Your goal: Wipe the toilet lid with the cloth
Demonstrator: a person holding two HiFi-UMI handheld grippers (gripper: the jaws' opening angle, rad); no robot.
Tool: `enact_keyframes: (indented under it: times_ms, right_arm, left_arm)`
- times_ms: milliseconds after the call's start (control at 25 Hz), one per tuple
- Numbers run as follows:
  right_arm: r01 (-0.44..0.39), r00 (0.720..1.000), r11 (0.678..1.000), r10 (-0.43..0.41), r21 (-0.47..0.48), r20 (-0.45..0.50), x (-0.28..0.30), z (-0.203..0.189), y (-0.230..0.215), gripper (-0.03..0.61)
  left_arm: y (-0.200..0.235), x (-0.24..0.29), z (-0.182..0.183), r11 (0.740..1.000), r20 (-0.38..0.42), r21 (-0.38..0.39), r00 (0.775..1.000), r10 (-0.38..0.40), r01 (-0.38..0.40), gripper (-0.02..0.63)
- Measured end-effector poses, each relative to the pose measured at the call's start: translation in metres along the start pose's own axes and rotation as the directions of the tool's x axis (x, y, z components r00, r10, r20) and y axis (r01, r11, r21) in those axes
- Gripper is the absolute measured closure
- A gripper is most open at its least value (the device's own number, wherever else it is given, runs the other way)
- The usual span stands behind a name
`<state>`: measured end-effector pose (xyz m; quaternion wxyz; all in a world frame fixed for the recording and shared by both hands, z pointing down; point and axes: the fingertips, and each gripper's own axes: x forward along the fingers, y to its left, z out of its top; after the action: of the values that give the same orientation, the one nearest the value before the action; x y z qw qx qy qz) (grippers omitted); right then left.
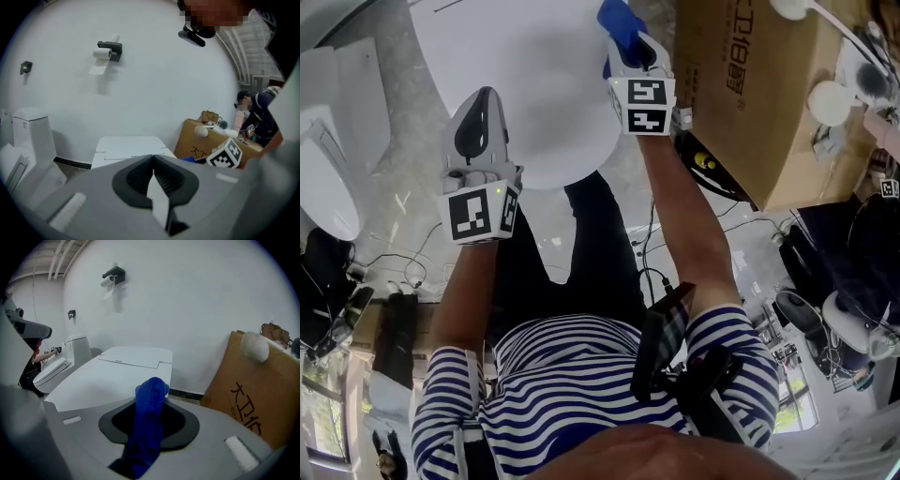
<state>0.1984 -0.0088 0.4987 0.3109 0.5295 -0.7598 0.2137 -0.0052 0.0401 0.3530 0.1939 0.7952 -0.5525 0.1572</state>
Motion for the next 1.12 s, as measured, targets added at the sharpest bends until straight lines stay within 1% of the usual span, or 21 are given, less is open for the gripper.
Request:
enact_keyframes:
  times_ms: [160, 280, 440, 640, 800, 960, 1120]
  right_arm:
    - [-0.019, 1.000, 1.000, 0.019, -0.005, -0.024, 0.010, -0.014, 0.008, 0.463]
    - [-0.021, 1.000, 1.000, 0.020, -0.021, -0.014, 0.013, -0.016, 0.013, 0.463]
    - [-0.027, 1.000, 1.000, 0.027, -0.015, -0.001, 0.013, -0.018, 0.015, 0.463]
    - [-0.057, 0.998, 0.998, 0.058, -0.036, 0.016, 0.010, -0.020, 0.022, 0.463]
    - [-0.074, 0.997, 0.997, 0.075, -0.034, 0.014, 0.009, -0.020, 0.029, 0.463]
    - [-0.069, 0.997, 0.997, 0.069, -0.022, 0.014, 0.012, -0.018, 0.043, 0.463]
    - [-0.067, 0.998, 0.998, 0.068, -0.015, 0.020, 0.017, -0.011, 0.068, 0.463]
  left_arm:
    - [0.002, -0.002, -0.003, 1.000, 0.001, 0.003, 1.000, 0.014, -0.014, 0.612]
    - [0.004, -0.004, -0.004, 1.000, 0.009, 0.004, 1.000, 0.024, -0.024, 0.612]
    - [0.003, -0.007, -0.007, 0.999, 0.030, -0.003, 0.999, 0.044, -0.044, 0.612]
    - [-0.006, -0.014, -0.003, 0.997, 0.061, -0.004, 0.995, 0.076, -0.076, 0.612]
    - [-0.011, -0.019, -0.002, 0.996, 0.059, 0.000, 0.994, 0.093, -0.093, 0.612]
    - [-0.001, -0.032, -0.005, 0.995, 0.052, -0.001, 0.994, 0.097, -0.097, 0.612]
    - [0.020, -0.041, -0.016, 0.996, 0.030, -0.005, 0.996, 0.085, -0.085, 0.612]
